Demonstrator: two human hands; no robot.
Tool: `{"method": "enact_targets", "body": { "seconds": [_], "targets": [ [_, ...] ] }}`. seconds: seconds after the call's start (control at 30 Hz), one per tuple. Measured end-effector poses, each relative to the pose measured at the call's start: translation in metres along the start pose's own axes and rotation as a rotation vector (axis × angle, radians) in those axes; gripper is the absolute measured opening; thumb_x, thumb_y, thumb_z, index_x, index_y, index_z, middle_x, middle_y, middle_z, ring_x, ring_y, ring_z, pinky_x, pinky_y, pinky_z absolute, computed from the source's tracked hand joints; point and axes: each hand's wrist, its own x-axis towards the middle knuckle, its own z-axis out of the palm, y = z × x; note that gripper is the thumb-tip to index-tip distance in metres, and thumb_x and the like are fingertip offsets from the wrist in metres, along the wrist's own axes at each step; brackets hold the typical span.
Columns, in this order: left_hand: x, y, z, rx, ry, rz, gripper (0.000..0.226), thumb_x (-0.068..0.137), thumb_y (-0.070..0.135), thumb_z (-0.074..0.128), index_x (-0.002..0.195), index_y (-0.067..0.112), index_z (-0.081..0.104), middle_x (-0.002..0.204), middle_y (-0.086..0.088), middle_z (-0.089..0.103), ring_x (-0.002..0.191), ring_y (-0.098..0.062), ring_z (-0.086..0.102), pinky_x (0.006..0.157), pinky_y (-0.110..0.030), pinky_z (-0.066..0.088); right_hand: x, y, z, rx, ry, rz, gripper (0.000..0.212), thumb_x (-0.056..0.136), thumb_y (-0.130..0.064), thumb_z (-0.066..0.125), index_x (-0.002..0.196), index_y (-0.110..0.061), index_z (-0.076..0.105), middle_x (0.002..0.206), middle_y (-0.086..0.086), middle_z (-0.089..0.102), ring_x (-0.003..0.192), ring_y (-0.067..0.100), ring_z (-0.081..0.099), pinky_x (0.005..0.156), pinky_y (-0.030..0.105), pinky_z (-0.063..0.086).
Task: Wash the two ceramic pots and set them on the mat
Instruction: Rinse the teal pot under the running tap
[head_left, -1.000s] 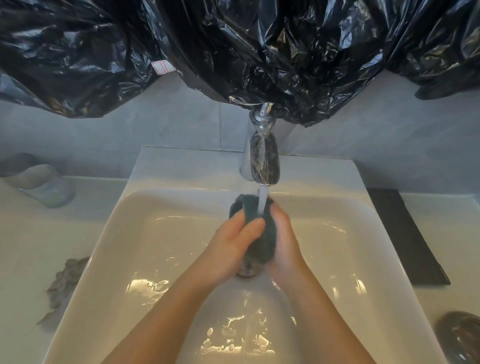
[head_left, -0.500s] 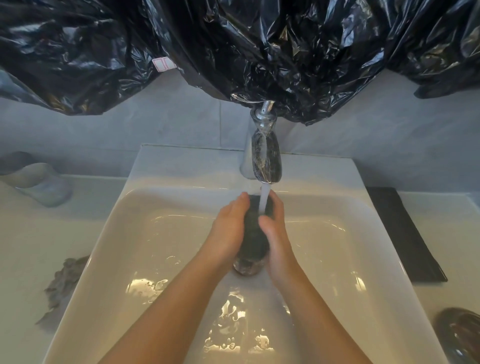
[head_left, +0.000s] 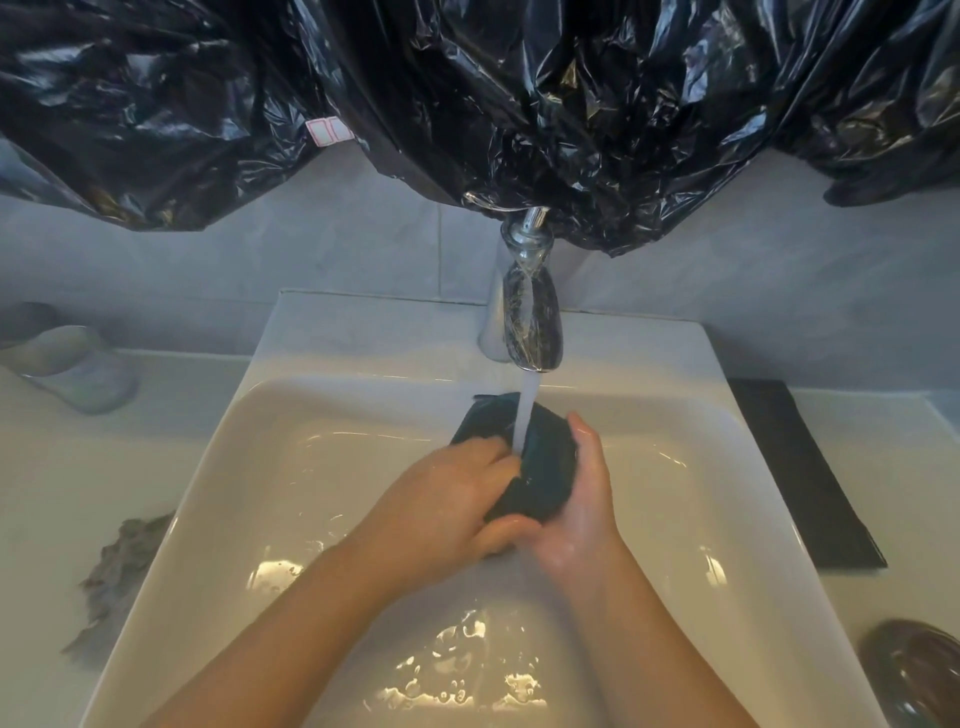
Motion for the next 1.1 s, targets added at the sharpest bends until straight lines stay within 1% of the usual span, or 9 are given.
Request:
{"method": "enact_targets", "body": {
  "seconds": [0.13, 0.27, 0.37, 0.47, 0.57, 0.63, 0.77, 1.0, 1.1],
  "targets": [
    [0.002, -0.002, -0.005, -0.092, -0.034, 0.017, 0.051, 0.086, 0.052, 0.055, 0.130, 0.027, 0.048, 0.128, 0.010, 0.057, 0.117, -0.009, 0.047, 0.111, -0.027, 0.032, -0.001, 0.003, -0.003, 0.041, 0.004, -0.011, 0.055, 0.093, -0.054, 0.041, 0.112, -0.013, 0.072, 0.098, 0.017, 0.074, 0.081, 0.032, 0.074, 0.065, 0.041, 0.059],
    [0.004, 0.002, -0.005, -0.086, 0.051, -0.022, 0.029, 0.077, 0.039, 0.062, 0.096, 0.018, 0.067, 0.087, 0.002, 0.068, 0.081, -0.019, 0.060, 0.072, -0.035, 0.052, -0.003, 0.001, -0.003, 0.108, -0.035, -0.075, 0.056, 0.095, -0.049, 0.038, 0.087, -0.013, 0.080, 0.086, 0.014, 0.075, 0.073, 0.029, 0.074, 0.059, 0.035, 0.059],
    [0.005, 0.007, 0.003, -0.069, 0.045, 0.011, 0.025, 0.078, 0.037, 0.064, 0.078, 0.012, 0.062, 0.077, -0.001, 0.062, 0.072, -0.022, 0.055, 0.068, -0.038, 0.049, -0.001, 0.003, -0.002, 0.074, -0.030, -0.162, 0.048, 0.084, -0.049, 0.048, 0.092, -0.011, 0.076, 0.089, 0.013, 0.070, 0.077, 0.028, 0.069, 0.064, 0.033, 0.058],
    [0.006, -0.007, 0.001, 0.158, 0.047, 0.168, 0.021, 0.082, 0.040, 0.057, 0.080, 0.019, 0.062, 0.082, 0.004, 0.062, 0.081, -0.019, 0.059, 0.089, -0.039, 0.048, -0.002, 0.001, -0.005, 0.071, -0.065, -0.175, 0.047, 0.080, -0.048, 0.049, 0.096, -0.011, 0.074, 0.092, 0.014, 0.071, 0.082, 0.029, 0.069, 0.071, 0.036, 0.056],
    [0.008, -0.027, -0.011, 0.299, 0.082, 0.281, 0.005, 0.082, 0.022, 0.061, 0.082, 0.025, 0.066, 0.080, 0.007, 0.064, 0.082, -0.013, 0.063, 0.118, -0.034, 0.020, -0.003, -0.004, -0.006, 0.077, -0.089, -0.072, 0.055, 0.086, -0.051, 0.046, 0.115, -0.011, 0.071, 0.113, 0.021, 0.068, 0.103, 0.036, 0.063, 0.090, 0.048, 0.046],
    [0.007, -0.026, -0.013, 0.248, 0.049, 0.269, 0.017, 0.086, 0.026, 0.051, 0.083, 0.022, 0.067, 0.077, 0.005, 0.064, 0.076, -0.016, 0.062, 0.111, -0.032, 0.032, -0.004, -0.003, -0.003, 0.087, -0.096, -0.075, 0.067, 0.078, -0.050, 0.061, 0.134, -0.012, 0.059, 0.126, 0.023, 0.061, 0.112, 0.039, 0.058, 0.090, 0.049, 0.047],
    [0.009, 0.005, -0.007, 0.060, 0.036, 0.105, 0.025, 0.082, 0.036, 0.055, 0.078, 0.012, 0.059, 0.073, -0.001, 0.061, 0.067, -0.022, 0.058, 0.058, -0.035, 0.050, -0.002, 0.003, -0.004, 0.067, -0.076, -0.156, 0.080, 0.077, -0.044, 0.062, 0.148, -0.012, 0.042, 0.120, 0.016, 0.063, 0.103, 0.033, 0.064, 0.080, 0.039, 0.057],
    [0.004, -0.016, 0.003, 0.222, 0.024, 0.212, 0.038, 0.089, 0.050, 0.043, 0.084, 0.017, 0.062, 0.085, 0.002, 0.064, 0.079, -0.019, 0.059, 0.074, -0.028, 0.045, 0.001, -0.002, -0.008, 0.025, -0.129, -0.070, 0.082, 0.078, -0.039, 0.072, 0.147, -0.007, 0.042, 0.135, 0.023, 0.055, 0.123, 0.037, 0.052, 0.108, 0.050, 0.039],
    [0.004, -0.003, 0.005, 0.077, 0.017, 0.046, 0.048, 0.089, 0.056, 0.031, 0.090, 0.016, 0.058, 0.087, 0.001, 0.063, 0.079, -0.020, 0.059, 0.072, -0.033, 0.047, -0.001, 0.004, -0.006, 0.006, -0.140, -0.068, 0.053, 0.088, -0.034, 0.051, 0.133, -0.005, 0.054, 0.112, 0.018, 0.067, 0.104, 0.033, 0.065, 0.090, 0.041, 0.053]
  ]
}}
